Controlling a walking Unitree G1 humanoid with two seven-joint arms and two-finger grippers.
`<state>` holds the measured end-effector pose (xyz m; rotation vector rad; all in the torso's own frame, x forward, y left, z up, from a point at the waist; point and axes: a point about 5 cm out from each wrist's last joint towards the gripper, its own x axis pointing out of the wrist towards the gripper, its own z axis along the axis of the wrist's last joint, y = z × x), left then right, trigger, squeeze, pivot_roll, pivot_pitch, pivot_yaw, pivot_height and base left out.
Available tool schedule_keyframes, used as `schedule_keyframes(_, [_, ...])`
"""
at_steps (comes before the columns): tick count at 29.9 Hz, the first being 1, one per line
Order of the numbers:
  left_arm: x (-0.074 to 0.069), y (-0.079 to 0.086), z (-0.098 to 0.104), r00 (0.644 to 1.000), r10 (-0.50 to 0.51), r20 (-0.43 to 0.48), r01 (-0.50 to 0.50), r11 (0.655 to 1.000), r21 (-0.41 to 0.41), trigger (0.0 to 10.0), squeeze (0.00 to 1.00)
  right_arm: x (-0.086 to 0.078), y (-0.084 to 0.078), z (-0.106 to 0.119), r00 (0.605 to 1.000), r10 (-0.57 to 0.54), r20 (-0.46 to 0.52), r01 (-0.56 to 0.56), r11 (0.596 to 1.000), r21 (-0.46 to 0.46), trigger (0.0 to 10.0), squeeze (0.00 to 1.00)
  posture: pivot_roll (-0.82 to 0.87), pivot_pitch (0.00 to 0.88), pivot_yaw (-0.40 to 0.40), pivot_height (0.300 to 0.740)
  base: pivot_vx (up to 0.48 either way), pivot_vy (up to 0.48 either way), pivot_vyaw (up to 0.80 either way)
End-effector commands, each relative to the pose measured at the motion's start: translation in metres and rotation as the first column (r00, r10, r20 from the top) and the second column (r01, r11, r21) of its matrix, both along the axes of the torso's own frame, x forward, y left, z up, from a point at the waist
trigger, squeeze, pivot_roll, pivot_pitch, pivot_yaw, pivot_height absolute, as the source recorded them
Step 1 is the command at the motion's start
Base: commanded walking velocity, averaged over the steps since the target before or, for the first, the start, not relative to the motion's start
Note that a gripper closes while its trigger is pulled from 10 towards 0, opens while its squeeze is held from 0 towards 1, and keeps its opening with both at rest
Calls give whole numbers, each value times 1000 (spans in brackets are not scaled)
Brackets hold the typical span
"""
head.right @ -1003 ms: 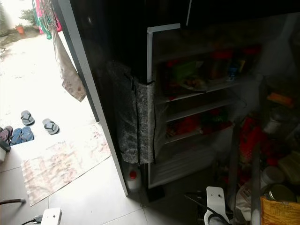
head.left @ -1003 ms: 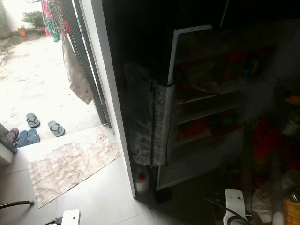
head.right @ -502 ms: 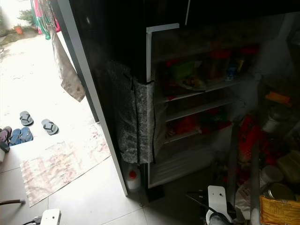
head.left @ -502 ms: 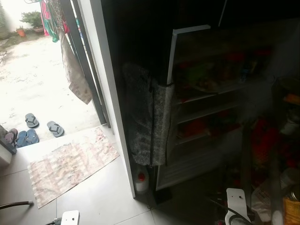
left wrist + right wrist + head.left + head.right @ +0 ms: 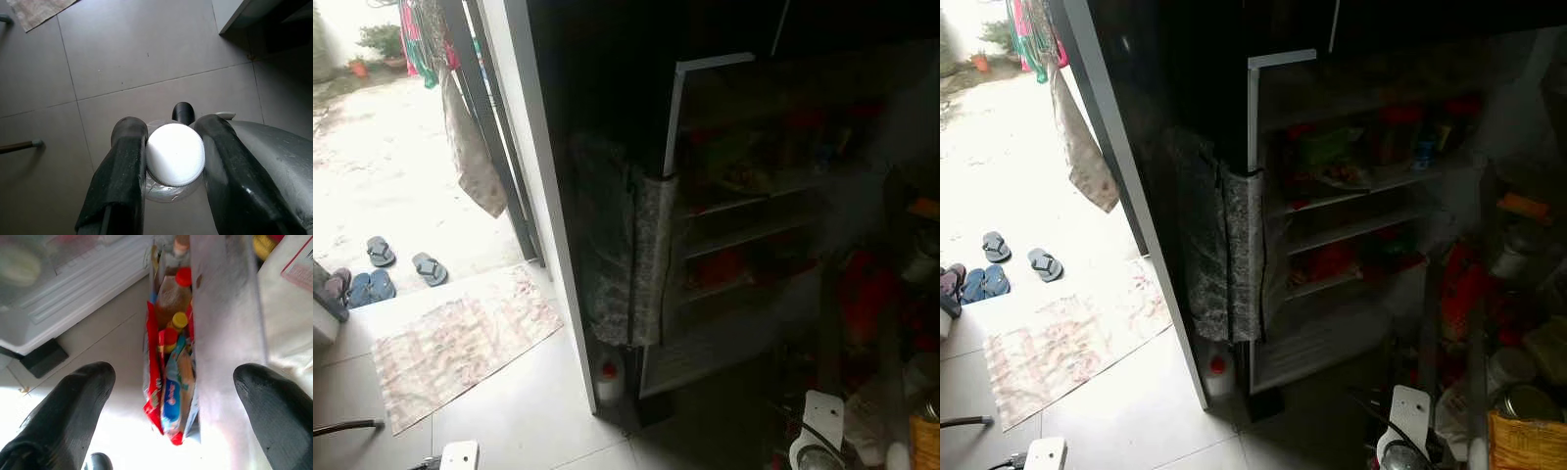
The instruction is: Restocking fridge
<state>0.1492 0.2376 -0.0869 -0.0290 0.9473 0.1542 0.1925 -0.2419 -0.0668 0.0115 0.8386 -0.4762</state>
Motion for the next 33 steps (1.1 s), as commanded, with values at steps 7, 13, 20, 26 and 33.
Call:
schedule_keyframes(7, [-6,2,-2,1000,-4,-20,5,1000,8,10000,0,-8,0,-4,999,-27,-23,27,999,17,10000,0,21,44,20,740,0,0,0])
schedule_keyframes(13, [-5,4,-1,1000,-8,-19,9,1000,13,10000,0,-18,-15,-5,998,-55,-43,54,998,-15,10000,0,16,51,25,740,0,0,0])
schedule_keyframes(20, [-3,4,0,1000,-17,-15,18,1000,16,10000,0,-25,-31,-2,996,-80,-44,77,995,-55,10000,0,16,54,29,740,0,0,0])
schedule_keyframes(26, [-3,4,0,1000,-23,-14,23,1000,18,10000,0,-26,-56,8,999,-36,-28,32,991,-129,10000,0,20,55,38,740,0,0,0])
schedule_keyframes(33, [-2,7,1,999,-29,-17,30,999,23,10000,0,-47,-104,24,991,-122,-48,107,966,-236,10000,0,-2,57,39,740,0,0,0])
